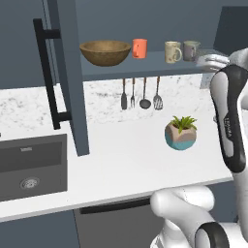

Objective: Gather all objects into one cabinet and sort the glasses and bowls to opposite sides.

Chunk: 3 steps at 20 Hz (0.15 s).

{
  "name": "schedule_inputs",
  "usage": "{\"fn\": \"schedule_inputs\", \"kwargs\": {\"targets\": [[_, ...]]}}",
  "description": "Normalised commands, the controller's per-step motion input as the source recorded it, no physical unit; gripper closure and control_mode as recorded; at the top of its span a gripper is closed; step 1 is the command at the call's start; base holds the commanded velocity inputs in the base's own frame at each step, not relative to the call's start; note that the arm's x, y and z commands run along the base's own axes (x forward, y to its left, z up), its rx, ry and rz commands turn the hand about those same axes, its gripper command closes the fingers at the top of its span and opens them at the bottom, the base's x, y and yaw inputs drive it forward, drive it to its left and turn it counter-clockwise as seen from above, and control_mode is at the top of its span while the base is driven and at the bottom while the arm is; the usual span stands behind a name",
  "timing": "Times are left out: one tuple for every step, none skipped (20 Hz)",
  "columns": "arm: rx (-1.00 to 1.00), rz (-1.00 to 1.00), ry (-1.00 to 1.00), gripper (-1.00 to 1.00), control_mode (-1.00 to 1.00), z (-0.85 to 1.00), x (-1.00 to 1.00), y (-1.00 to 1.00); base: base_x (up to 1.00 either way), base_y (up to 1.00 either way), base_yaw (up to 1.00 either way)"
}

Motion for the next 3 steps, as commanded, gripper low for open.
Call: {"fn": "schedule_inputs", "kwargs": {"targets": [[0.0, 0.0, 0.02, -1.0, -1.0, -0.06, -1.0, 0.06, 0.0, 0.0, 0.0], [0.0, 0.0, 0.02, -1.0, -1.0, -0.05, -1.0, 0.04, 0.0, 0.0, 0.0], [0.0, 0.0, 0.04, -1.0, -1.0, -0.01, -0.98, 0.09, 0.0, 0.0, 0.0]]}}
